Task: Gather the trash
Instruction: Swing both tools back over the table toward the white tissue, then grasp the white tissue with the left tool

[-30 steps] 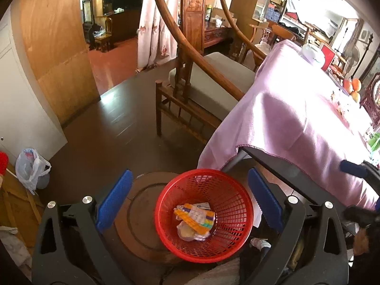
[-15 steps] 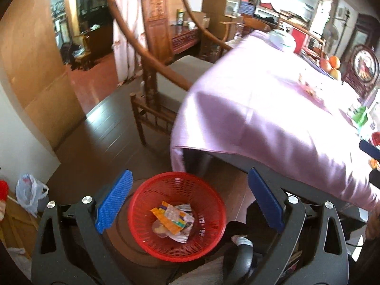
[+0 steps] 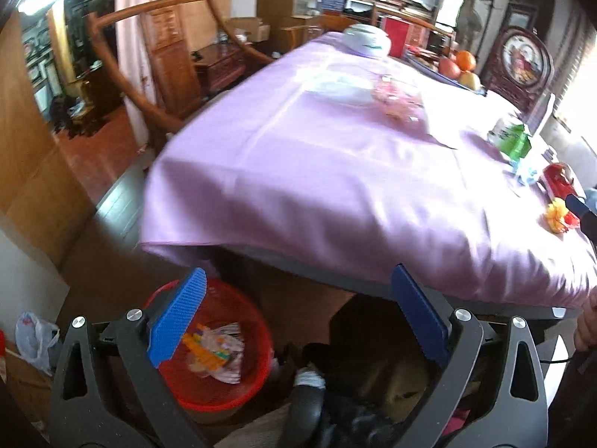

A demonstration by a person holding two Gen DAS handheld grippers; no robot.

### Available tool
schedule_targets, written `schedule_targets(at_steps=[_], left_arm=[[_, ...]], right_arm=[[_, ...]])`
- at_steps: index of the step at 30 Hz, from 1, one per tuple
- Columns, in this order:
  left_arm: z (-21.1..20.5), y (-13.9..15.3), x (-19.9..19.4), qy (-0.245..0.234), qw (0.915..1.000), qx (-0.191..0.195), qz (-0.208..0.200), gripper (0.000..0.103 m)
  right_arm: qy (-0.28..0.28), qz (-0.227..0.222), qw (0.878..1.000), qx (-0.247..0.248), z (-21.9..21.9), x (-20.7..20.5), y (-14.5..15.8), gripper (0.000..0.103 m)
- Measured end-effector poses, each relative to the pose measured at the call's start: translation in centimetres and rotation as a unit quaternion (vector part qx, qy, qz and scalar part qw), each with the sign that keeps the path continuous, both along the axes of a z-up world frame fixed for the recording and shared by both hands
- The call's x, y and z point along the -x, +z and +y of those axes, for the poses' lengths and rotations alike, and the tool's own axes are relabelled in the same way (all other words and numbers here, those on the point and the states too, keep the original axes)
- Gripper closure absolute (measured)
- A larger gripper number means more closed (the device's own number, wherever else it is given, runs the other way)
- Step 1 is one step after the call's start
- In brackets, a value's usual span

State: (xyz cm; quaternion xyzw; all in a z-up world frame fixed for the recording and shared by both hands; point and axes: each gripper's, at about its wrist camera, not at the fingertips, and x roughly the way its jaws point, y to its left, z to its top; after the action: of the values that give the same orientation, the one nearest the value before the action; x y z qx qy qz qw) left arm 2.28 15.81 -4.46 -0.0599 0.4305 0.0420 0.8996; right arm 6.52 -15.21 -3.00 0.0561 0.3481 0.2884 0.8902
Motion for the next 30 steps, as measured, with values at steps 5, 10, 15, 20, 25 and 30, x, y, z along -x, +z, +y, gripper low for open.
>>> schedule_targets(at_steps=[5, 10, 15, 20, 25, 30], left_arm=[[-3.9, 0.2, -2.4, -0.036, 0.9993, -0.006, 0.002, 0.007], [-7.3, 0.4, -5.7, -0.071, 0.9973, -0.016, 0.0, 0.007], [-9.4, 0.7, -10.0, -0.09, 0.9958, -0.016, 0.003, 0.007], [-10.2, 1.5, -14.4, -0.085, 0.9963, -0.005, 0.002, 0.007], [-12.3, 2.1, -19.6, -0.089, 0.996, -0.009, 0.001, 0.007], [-14.1, 0.8, -25.1, -0.077, 0.9963, -0.028, 0.029, 0.007]], right_arm=[[-0.07, -0.003, 0.998, 0.003, -5.4, -0.4, -0.6, 0.006], [-0.132, -0.005, 0.991, 0.011, -9.9, -0.7, -1.4, 0.006], [-0.193, -0.024, 0.98, 0.047, -13.3, -1.2, -2.1, 0.006], [-0.22, -0.019, 0.975, 0.032, -15.8, -2.1, -2.8, 0.006], [-0.234, -0.007, 0.972, 0.02, -17.2, -3.0, -3.5, 0.006], [-0.235, 0.012, 0.972, 0.015, -17.9, -3.6, -4.5, 0.006]])
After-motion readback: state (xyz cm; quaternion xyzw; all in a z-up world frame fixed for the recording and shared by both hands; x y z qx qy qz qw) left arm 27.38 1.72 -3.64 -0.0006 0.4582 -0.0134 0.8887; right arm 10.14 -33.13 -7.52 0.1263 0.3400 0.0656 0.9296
